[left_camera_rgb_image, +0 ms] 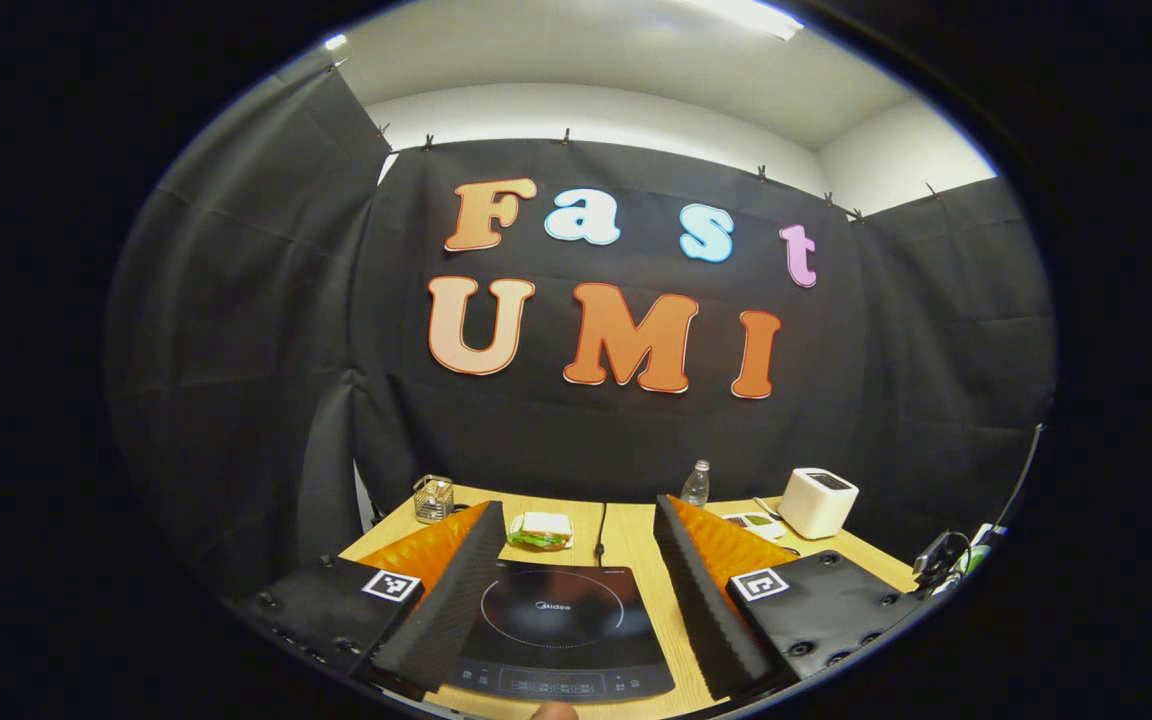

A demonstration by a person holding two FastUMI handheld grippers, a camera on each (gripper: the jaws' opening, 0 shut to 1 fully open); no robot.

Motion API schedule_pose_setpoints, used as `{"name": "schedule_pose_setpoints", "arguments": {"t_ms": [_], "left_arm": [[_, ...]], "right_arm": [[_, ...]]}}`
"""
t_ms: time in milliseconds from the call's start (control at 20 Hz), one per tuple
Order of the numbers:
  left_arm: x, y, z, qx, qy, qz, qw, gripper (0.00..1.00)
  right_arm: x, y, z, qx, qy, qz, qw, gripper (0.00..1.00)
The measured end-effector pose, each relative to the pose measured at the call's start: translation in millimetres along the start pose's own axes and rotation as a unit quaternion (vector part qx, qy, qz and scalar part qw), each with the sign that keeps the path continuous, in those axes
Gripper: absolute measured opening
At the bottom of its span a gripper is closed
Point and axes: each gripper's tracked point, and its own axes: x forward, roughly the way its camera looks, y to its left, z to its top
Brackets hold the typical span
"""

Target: First push the handle of the pot to place it horizontally, then grasp the pot with both hands and set it on the induction cooktop.

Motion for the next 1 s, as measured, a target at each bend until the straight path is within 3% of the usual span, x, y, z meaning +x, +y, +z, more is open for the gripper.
{"name": "schedule_pose_setpoints", "arguments": {"t_ms": [1000], "left_arm": [[27.4, 40.9, -1.3, 0.001, 0.017, 0.033, 0.999, 0.97]], "right_arm": [[33.1, 40.0, 6.0, -0.02, 0.045, 0.048, 0.998, 0.0]]}}
